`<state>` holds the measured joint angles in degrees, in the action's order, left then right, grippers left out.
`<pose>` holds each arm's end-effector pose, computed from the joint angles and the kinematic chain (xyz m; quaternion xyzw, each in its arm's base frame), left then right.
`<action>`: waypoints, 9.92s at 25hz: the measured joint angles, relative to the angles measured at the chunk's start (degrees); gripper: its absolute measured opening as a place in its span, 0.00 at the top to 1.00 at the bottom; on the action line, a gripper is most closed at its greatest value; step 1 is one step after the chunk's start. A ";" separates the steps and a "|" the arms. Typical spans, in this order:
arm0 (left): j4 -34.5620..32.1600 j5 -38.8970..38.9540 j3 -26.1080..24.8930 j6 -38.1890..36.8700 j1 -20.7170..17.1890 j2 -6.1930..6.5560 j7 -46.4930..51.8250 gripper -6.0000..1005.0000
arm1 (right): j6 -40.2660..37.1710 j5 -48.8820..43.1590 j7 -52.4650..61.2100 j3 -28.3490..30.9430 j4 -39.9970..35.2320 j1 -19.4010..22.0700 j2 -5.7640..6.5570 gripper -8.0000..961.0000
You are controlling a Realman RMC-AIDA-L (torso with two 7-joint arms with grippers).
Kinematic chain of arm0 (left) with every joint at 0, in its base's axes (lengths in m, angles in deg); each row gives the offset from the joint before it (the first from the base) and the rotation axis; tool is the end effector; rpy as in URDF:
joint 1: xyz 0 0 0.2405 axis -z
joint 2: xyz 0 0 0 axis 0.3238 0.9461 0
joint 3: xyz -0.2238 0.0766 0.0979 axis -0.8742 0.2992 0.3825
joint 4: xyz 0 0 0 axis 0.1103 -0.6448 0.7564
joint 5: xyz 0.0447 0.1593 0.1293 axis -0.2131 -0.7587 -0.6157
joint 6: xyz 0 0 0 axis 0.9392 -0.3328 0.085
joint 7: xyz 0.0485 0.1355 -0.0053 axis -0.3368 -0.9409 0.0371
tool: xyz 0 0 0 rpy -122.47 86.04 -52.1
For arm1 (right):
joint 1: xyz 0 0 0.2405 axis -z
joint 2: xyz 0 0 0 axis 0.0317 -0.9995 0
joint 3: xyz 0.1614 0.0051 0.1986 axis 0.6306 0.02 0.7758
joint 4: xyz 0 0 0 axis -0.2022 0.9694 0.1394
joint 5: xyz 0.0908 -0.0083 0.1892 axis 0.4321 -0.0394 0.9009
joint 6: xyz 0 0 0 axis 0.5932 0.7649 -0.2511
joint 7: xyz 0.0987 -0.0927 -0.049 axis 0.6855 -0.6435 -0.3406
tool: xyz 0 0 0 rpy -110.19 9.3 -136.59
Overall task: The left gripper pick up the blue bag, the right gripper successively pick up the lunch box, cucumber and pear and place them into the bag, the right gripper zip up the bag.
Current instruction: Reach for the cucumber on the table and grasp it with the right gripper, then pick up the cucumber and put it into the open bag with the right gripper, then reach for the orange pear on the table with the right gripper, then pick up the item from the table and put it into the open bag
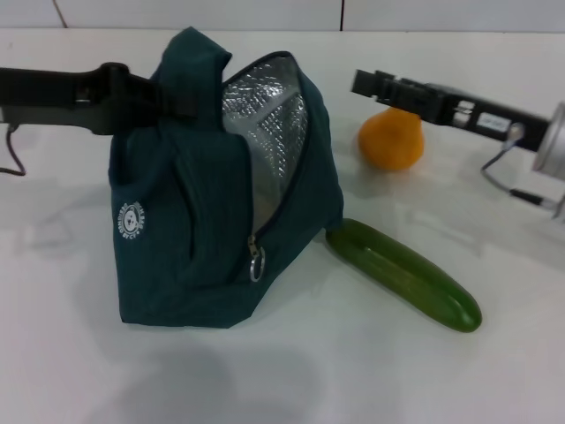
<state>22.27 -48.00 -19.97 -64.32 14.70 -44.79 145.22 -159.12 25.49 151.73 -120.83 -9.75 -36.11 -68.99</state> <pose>-0.2310 0.3453 0.0930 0.7835 0.5683 0.2511 0.0023 0.1910 0.3799 -0.0193 -0.8418 0.3514 0.4021 0.0787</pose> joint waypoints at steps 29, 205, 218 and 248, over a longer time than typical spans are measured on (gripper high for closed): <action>-1.57 -0.03 0.35 0.09 0.88 -0.10 0.10 0.92 | -30.19 -109.50 52.27 38.38 -33.35 -17.13 -5.47 0.25; -0.77 3.29 1.18 0.02 1.66 -2.03 -0.78 0.88 | 20.37 -31.12 -30.33 27.04 2.22 -1.42 -8.07 0.40; -0.77 3.29 1.24 -0.17 1.63 -2.04 -0.78 0.88 | 19.90 -30.90 -30.34 27.29 2.11 -0.77 -8.07 0.79; -0.52 3.28 1.23 -0.33 1.25 -1.81 -0.76 0.87 | 12.75 -21.00 -28.01 27.62 -5.99 5.36 -7.27 0.96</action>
<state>21.75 -44.72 -18.74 -64.64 15.95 -46.61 144.47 -146.37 4.48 123.72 -93.21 -15.74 -30.75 -76.27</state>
